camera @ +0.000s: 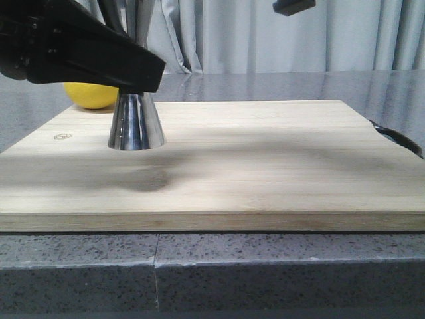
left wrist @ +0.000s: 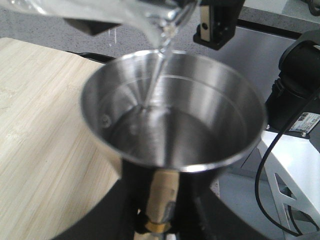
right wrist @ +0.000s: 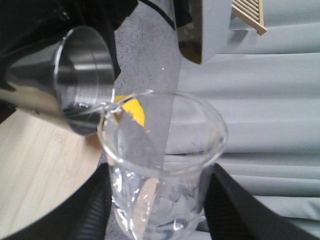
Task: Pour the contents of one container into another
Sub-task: 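Tilt the beaker with the right gripper, pouring liquid into the jigger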
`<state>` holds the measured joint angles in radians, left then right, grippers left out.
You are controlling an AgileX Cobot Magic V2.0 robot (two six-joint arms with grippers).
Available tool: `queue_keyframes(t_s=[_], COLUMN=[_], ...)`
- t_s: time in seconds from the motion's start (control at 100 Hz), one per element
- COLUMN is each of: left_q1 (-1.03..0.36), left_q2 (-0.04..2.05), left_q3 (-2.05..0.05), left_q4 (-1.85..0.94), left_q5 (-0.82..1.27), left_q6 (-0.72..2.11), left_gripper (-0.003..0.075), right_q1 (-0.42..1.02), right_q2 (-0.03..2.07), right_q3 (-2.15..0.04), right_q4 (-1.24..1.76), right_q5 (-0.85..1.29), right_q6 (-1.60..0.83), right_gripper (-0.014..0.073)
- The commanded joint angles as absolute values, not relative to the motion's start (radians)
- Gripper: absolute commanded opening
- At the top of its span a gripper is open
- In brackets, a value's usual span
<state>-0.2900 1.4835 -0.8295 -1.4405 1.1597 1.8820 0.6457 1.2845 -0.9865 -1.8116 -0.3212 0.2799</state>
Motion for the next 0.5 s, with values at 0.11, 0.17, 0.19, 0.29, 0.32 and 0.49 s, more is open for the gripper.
queue_keyframes(t_s=[0.11,0.17,0.19,0.29,0.32,0.49], left_q1=[-0.299,-0.299,-0.301,-0.305,-0.309,-0.319], left_q2=[1.455,1.455,1.455,1.455,1.455,1.455], left_q3=[-0.860,-0.860,-0.860,-0.860,-0.860,-0.860], left_q4=[-1.511,-1.511,-1.511,-1.511,-1.511,-1.511], left_q5=[1.221,1.221,1.221,1.221,1.219,1.210], left_q6=[1.868,1.862,1.862,1.858,1.858,1.858], left_gripper=[-0.0019,-0.0019,-0.0019,-0.0019,-0.0019,-0.0019], right_q1=[0.647,0.647,0.647,0.647,0.647,0.647], right_q2=[1.246,1.246,1.246,1.246,1.246,1.246], right_q3=[-1.025,-1.025,-1.025,-1.025,-1.025,-1.025], right_q4=[-1.795,-1.795,-1.795,-1.795,-1.795,-1.795], right_q5=[-0.314,-0.316,-0.316,-0.316,-0.316,-0.316], right_q6=[0.274,0.274,0.274,0.274,0.274,0.274], right_gripper=[0.0225,0.0225,0.0225,0.0225,0.0225,0.0225])
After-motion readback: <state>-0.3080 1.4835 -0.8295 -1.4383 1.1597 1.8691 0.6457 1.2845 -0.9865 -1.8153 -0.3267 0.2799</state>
